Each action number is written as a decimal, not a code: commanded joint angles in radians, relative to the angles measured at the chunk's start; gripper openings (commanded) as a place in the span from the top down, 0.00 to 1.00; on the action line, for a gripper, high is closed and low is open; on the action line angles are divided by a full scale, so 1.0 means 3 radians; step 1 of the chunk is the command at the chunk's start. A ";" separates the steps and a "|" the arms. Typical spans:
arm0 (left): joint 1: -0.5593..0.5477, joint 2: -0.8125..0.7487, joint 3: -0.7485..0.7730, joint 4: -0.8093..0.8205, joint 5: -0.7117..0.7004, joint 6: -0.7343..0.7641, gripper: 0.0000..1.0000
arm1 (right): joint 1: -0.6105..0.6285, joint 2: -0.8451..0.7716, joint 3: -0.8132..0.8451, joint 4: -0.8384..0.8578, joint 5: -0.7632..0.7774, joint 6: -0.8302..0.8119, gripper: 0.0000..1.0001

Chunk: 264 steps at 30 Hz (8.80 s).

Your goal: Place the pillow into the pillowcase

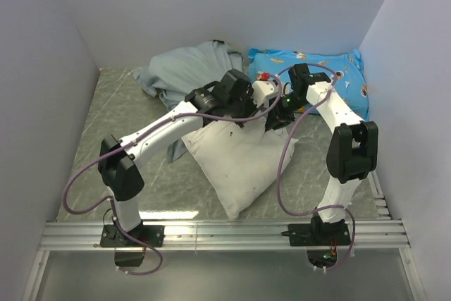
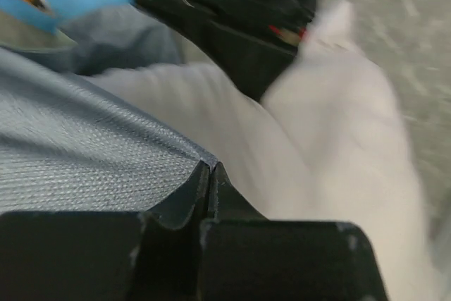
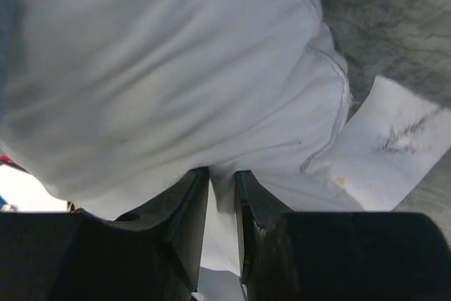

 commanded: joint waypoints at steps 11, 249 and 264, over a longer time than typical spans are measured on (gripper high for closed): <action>0.0879 0.0474 0.0779 -0.0418 0.0207 -0.1023 0.82 | -0.0039 -0.0250 0.0203 0.0478 -0.0083 -0.0087 0.58; 0.0399 -0.0942 -0.1379 -0.0035 -0.1147 -0.1114 0.21 | -0.0248 -0.0557 -0.1105 0.1496 -0.1290 0.0466 1.00; 0.0368 -0.0178 0.0225 0.0006 0.1541 -0.1486 1.00 | 0.0263 -0.0777 -0.1259 0.2138 -0.1280 0.0914 1.00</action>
